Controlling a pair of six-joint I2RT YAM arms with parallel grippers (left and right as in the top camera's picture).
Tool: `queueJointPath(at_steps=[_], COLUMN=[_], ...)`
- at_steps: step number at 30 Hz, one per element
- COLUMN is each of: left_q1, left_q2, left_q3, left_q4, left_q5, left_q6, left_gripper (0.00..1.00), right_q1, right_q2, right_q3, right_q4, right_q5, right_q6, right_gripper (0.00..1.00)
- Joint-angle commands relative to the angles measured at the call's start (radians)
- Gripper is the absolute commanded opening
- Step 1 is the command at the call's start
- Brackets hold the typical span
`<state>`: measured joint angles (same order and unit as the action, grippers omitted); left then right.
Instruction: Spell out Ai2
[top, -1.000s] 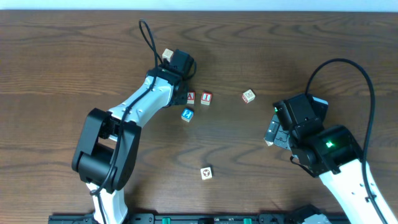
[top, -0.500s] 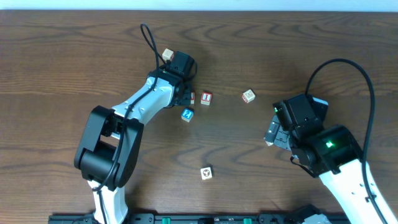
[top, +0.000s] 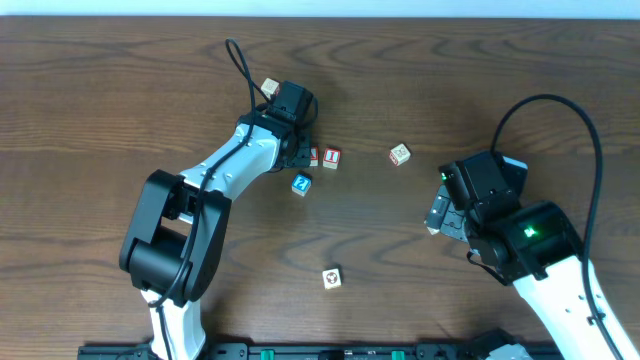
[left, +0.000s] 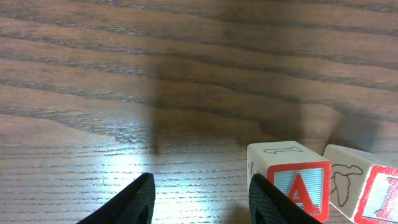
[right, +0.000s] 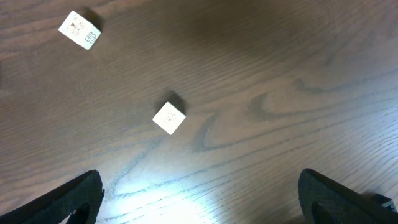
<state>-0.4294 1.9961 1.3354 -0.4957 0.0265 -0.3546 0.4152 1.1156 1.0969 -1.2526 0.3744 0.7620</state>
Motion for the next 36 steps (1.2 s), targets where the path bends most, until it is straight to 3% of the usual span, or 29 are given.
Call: queueJointPath(at_steps=[1, 17, 24, 29, 36], left_q1=[-0.003, -0.003, 0.006, 0.048, 0.11], left_q2=[0.015, 0.015, 0.011, -0.064, -0.299], left_q3=[-0.005, -0.005, 0.002, 0.045, 0.072], left_q4=[0.004, 0.033, 0.031, -0.053, -0.186], left_q5=[0.024, 0.06, -0.056, -0.063, -0.152], left_q6=[-0.013, -0.016, 0.018, 0.019, 0.083], left_gripper=[0.5, 0.5, 0.5, 0.52, 0.79], right_q1=[-0.009, -0.009, -0.009, -0.009, -0.008], right_q2=[0.002, 0.002, 0.024, 0.143, 0.325], right_q3=[-0.006, -0.006, -0.006, -0.006, -0.006], right_q4=[0.0, 0.0, 0.016, 0.069, 0.31], right_q5=[0.018, 0.018, 0.014, 0.011, -0.143], right_q6=[0.008, 0.007, 0.008, 0.008, -0.053], right_gripper=[0.99, 0.99, 0.99, 0.99, 0.99])
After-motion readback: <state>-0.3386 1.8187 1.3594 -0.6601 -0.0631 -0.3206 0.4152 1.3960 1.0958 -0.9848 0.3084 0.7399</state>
